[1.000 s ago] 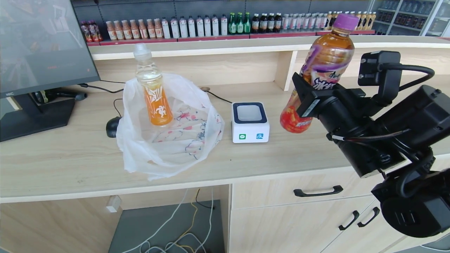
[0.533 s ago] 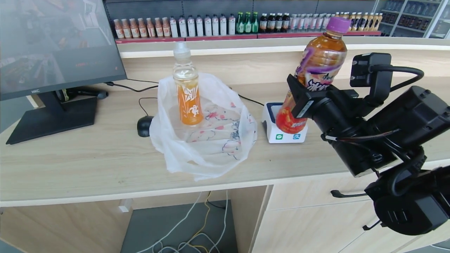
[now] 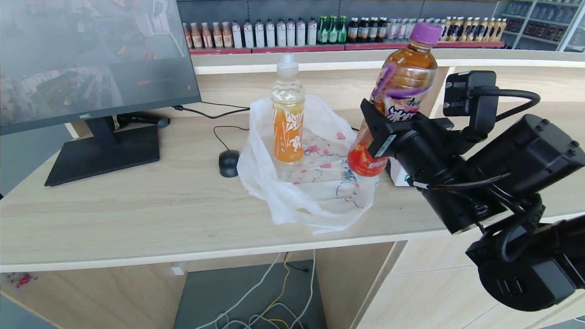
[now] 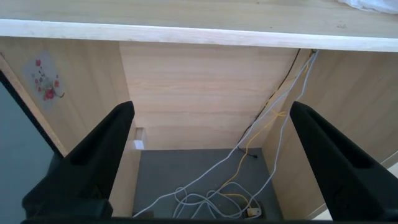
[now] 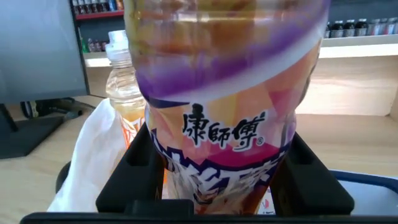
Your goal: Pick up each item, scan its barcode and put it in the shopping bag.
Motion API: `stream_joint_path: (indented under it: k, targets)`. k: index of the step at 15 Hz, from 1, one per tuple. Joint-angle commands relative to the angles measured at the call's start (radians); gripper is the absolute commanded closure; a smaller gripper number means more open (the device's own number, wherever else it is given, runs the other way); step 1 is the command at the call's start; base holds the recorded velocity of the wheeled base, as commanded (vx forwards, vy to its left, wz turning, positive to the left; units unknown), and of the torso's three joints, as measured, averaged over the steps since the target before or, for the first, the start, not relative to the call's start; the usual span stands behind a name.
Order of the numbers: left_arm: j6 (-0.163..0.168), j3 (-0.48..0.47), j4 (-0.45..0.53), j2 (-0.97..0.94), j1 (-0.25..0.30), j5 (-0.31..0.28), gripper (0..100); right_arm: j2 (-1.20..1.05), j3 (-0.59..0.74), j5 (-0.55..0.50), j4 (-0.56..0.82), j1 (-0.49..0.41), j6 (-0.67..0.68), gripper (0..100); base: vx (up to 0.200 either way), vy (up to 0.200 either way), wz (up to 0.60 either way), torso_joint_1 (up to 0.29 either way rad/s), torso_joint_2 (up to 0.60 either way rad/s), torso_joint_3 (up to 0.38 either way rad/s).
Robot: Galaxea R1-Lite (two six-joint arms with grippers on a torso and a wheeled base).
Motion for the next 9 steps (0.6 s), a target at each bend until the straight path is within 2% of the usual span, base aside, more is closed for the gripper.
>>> stream_joint_path:
  k: [1,5,7,9]
  targets:
    - [0.000,0.000,0.000,0.000,0.000,0.000,0,0.023,-0.001,0.001,-0.001,0.025,-0.008,100,0.000,0.000,0.00,0.000,0.00,0.000]
    - [0.000,0.000,0.000,0.000,0.000,0.001,0,0.096,-0.044,0.004,0.002,0.174,-0.036,100,0.000,0.000,0.00,0.000,0.00,0.000]
    - [0.002,0.000,0.000,0.000,0.000,0.001,0,0.102,-0.044,0.006,0.005,0.174,-0.034,100,0.000,0.000,0.00,0.000,0.00,0.000]
    - [0.000,0.000,0.000,0.000,0.000,0.000,0,0.098,-0.053,0.010,0.029,0.125,-0.031,100,0.000,0.000,0.00,0.000,0.00,0.000]
